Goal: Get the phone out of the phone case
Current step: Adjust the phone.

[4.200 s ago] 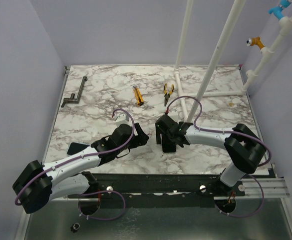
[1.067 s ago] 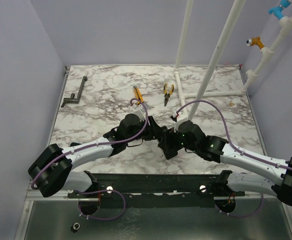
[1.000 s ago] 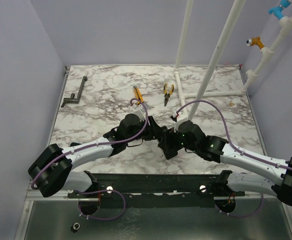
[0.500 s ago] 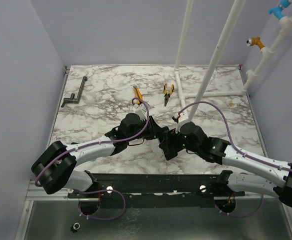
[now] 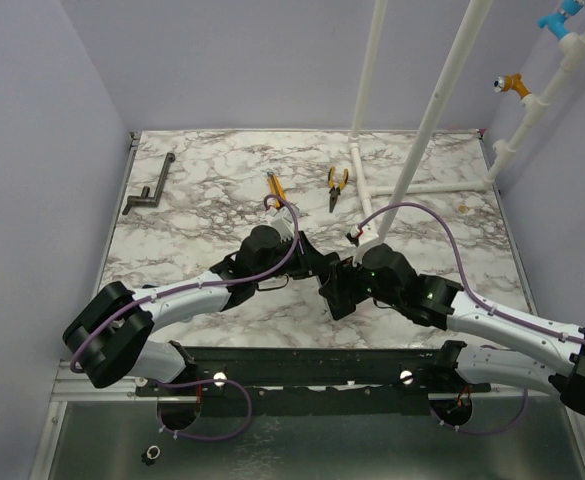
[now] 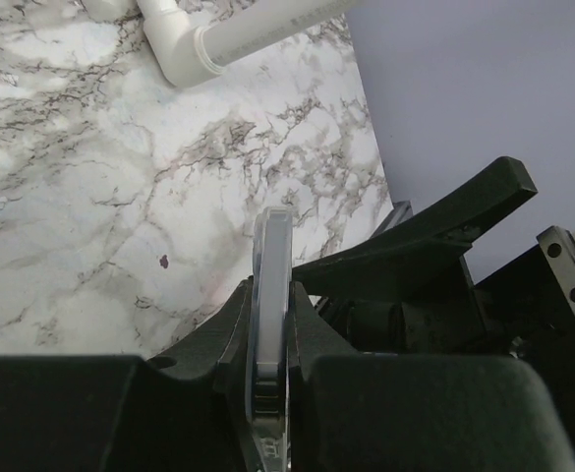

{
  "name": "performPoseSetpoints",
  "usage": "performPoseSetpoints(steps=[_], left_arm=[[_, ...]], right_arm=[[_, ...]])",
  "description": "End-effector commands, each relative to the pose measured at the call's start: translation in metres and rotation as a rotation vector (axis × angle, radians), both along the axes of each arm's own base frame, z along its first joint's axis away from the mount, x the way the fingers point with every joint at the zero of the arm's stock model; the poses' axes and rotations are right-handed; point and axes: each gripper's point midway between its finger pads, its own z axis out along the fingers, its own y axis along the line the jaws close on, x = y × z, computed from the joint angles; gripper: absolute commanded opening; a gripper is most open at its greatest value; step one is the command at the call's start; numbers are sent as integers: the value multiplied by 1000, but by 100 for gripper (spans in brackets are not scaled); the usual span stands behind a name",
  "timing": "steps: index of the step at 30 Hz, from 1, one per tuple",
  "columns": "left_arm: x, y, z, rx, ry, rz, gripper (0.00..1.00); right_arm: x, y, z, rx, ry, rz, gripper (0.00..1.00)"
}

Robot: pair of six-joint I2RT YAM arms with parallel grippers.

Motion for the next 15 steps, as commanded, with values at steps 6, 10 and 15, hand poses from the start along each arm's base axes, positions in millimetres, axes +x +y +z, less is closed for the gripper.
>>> performPoseSetpoints(steps=[6, 10, 15], left_arm=[[18, 33, 42, -27, -141, 174, 0], [26, 54, 59, -7, -188, 249, 0], [40, 93, 86, -11, -265, 423, 0]], right_arm=[[0, 10, 27, 109, -43, 3, 100], [3, 11, 39, 182, -31, -48, 100], [7, 16, 86, 470, -41, -140, 100]])
